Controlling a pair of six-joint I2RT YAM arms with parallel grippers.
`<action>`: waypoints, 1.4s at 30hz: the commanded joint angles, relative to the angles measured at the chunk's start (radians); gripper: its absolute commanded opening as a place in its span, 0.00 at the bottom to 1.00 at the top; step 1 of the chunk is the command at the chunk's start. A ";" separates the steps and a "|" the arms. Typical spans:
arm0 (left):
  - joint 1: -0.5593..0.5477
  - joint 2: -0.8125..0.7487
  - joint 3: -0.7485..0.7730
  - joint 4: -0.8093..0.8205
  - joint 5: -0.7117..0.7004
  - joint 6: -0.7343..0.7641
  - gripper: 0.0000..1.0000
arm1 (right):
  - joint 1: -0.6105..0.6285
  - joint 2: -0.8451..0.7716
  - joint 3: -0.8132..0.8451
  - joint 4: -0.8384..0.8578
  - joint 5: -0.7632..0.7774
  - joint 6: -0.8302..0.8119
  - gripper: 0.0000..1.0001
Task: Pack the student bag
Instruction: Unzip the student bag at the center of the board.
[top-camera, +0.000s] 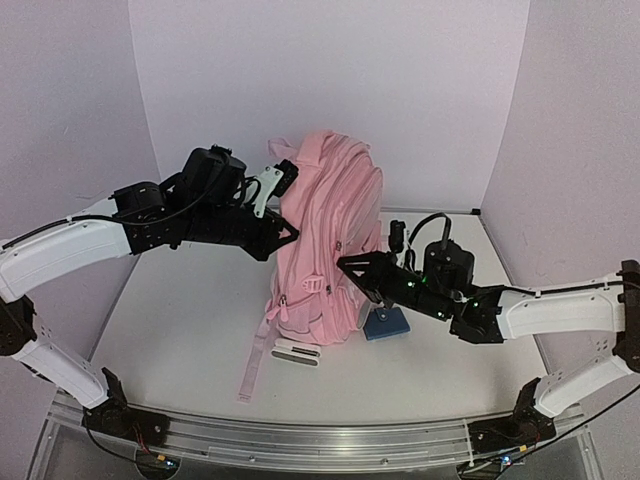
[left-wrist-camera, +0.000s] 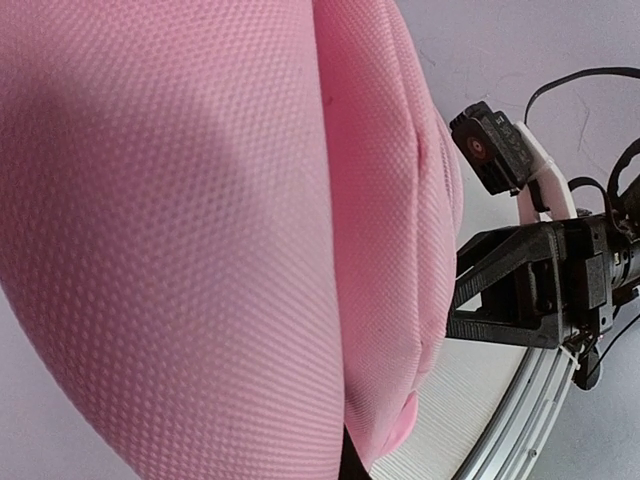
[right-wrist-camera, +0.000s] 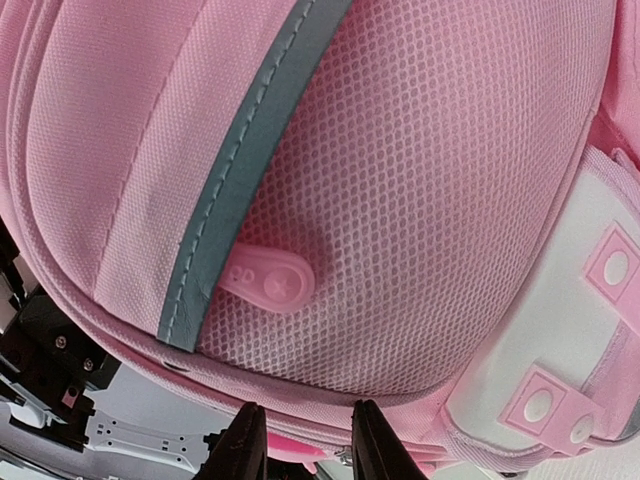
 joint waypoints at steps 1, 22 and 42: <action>-0.004 -0.032 0.012 0.028 0.029 0.015 0.00 | 0.030 0.002 -0.013 0.103 0.022 0.053 0.29; -0.003 -0.031 0.024 0.017 0.034 0.019 0.00 | 0.050 0.020 -0.034 0.204 0.121 0.079 0.33; -0.004 -0.007 0.040 0.007 0.032 0.040 0.00 | 0.063 0.089 0.010 0.253 0.095 0.145 0.37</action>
